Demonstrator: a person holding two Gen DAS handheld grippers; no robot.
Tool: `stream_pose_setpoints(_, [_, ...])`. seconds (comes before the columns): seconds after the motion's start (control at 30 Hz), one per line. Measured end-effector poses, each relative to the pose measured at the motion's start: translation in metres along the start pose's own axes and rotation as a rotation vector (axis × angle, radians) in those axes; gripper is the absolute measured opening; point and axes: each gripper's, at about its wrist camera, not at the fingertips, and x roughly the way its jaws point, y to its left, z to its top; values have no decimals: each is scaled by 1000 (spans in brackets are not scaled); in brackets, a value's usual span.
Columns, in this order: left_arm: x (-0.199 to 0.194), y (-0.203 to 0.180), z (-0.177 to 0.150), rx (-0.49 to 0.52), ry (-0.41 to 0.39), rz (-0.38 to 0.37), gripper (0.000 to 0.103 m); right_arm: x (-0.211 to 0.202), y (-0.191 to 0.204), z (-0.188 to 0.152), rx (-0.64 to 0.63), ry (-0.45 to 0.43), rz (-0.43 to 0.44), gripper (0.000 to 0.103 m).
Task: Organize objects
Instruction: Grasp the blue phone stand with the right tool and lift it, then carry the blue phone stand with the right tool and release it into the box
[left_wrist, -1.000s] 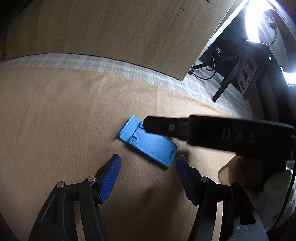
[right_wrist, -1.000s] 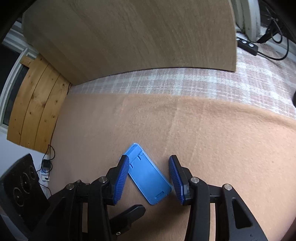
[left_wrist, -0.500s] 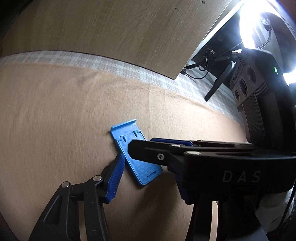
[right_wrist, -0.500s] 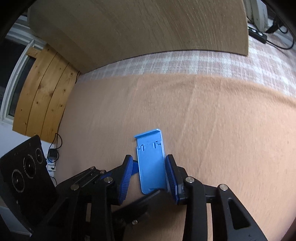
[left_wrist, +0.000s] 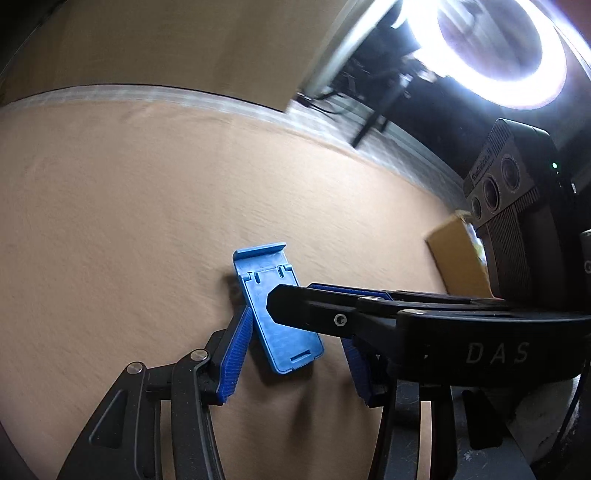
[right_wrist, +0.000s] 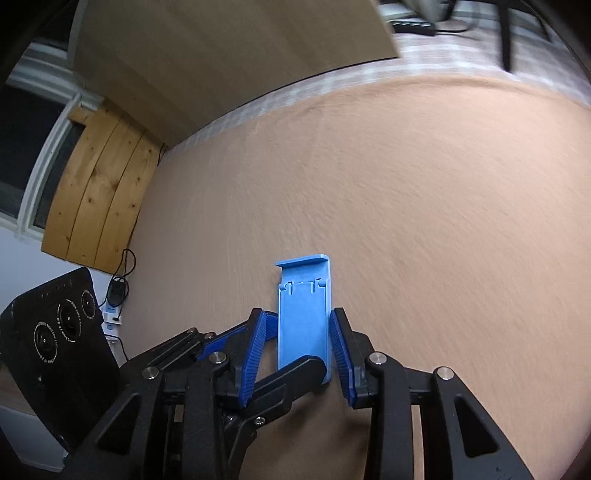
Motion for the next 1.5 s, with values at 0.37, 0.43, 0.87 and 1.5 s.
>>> stream_pose_setpoints(0.37, [1,-107,5,171,-20,-64,51,-105,-39,-17,52,-158,-51,33])
stream_pose_setpoints(0.43, [3,-126,8,199,-24,-75,51,-124,-46,-19,58,-186,-59,33])
stream_pose_setpoints(0.87, [33,-247,8,348,8,-173,51,-220,-115,-44,149,-300,-126,33])
stream_pose_setpoints(1.5, [101,-337,-4,485,110,-222,51,-267,-200,-68,295,-345,-149,33])
